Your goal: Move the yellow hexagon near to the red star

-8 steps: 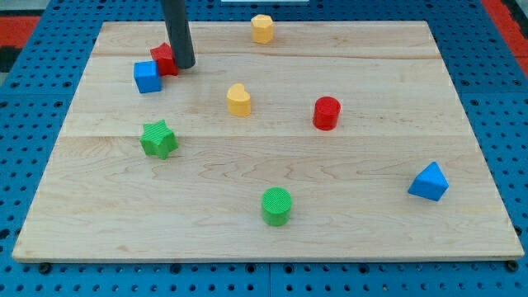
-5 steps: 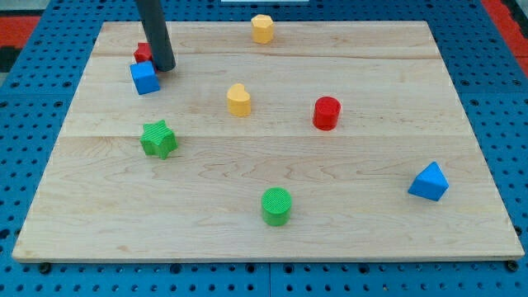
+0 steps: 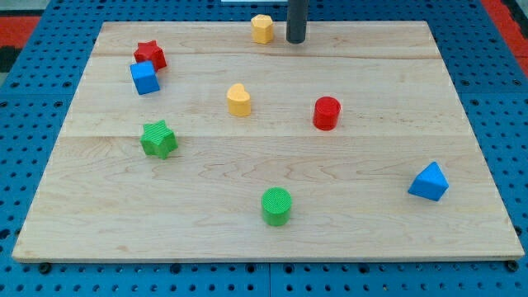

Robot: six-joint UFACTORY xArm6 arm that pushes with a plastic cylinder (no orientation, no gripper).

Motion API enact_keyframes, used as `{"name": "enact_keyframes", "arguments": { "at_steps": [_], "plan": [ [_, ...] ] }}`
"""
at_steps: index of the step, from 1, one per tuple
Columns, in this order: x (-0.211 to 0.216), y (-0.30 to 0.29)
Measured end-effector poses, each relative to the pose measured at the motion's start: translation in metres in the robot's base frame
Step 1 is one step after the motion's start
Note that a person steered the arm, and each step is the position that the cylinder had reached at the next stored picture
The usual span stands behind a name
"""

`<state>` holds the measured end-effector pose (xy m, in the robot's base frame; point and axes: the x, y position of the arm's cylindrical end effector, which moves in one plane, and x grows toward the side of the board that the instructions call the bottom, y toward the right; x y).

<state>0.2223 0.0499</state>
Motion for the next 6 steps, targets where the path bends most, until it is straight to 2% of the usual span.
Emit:
{"name": "enact_keyframes", "arguments": {
  "at_steps": [1,3,4,5,6],
  "plan": [
    [-0.021,-0.007],
    [-0.018,-0.070],
    [-0.008,-0.075],
    [0.002,-0.053],
    [-0.004,-0.063]
  ]
}}
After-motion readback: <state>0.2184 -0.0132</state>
